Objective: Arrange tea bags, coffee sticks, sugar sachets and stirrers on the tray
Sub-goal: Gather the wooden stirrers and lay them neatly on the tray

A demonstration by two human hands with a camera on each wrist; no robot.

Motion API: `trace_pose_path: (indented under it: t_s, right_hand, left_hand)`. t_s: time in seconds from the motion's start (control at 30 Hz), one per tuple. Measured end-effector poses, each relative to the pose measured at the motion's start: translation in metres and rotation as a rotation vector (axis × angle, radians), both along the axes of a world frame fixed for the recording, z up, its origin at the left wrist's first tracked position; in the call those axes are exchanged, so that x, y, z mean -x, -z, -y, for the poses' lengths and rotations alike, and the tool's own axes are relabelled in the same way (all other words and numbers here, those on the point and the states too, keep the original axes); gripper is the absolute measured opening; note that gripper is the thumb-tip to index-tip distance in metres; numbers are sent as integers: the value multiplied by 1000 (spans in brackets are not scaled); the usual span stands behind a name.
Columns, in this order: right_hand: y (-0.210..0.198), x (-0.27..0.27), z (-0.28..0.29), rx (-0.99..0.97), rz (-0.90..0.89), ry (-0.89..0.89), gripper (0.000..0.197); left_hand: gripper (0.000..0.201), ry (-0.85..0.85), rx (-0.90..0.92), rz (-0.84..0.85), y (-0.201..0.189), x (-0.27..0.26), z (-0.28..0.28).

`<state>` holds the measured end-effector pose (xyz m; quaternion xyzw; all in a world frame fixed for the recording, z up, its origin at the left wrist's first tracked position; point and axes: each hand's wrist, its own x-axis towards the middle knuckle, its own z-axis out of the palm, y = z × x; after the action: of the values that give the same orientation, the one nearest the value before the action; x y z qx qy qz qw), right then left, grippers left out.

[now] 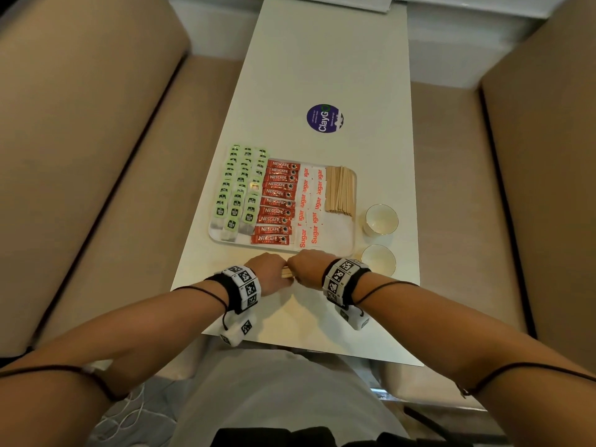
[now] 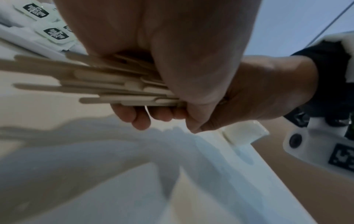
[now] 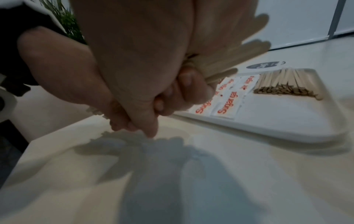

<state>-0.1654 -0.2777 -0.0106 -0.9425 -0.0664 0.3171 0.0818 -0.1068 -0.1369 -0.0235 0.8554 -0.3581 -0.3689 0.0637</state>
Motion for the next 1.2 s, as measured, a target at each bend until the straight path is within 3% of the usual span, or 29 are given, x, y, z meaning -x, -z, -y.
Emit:
trace_pose_path:
  t_s: [0.43,0.53,0.63,0.83,1.03,1.13,1.2]
  right_hand:
    - [-78,-15,50,-127,241,10,18]
    - [-89,-15,64,-200,248,35,34]
    - [-99,-16,71,-308,268,190,56]
    - [-99,-20,70,-568,300,572,53]
    - [-89,-20,71,-645,269,653,45]
    - [-87,-21,76,-675,301,804,55]
    - [-83,-21,72,-676,261,790,61]
  left_hand:
    - [30,-129,193,-150,-33,-24,5]
    - [37,-152,237,-170,-38,-25,8]
    - [33,-174,266,-212,-44,-22,13]
    - [31,-263,339,-285,-64,-16,31]
    - [29,-265,321,-259,-65,-15,33]
    - [28,-287,332,-235,-66,-18,35]
    - [27,-283,332,-217,-67,-17,37]
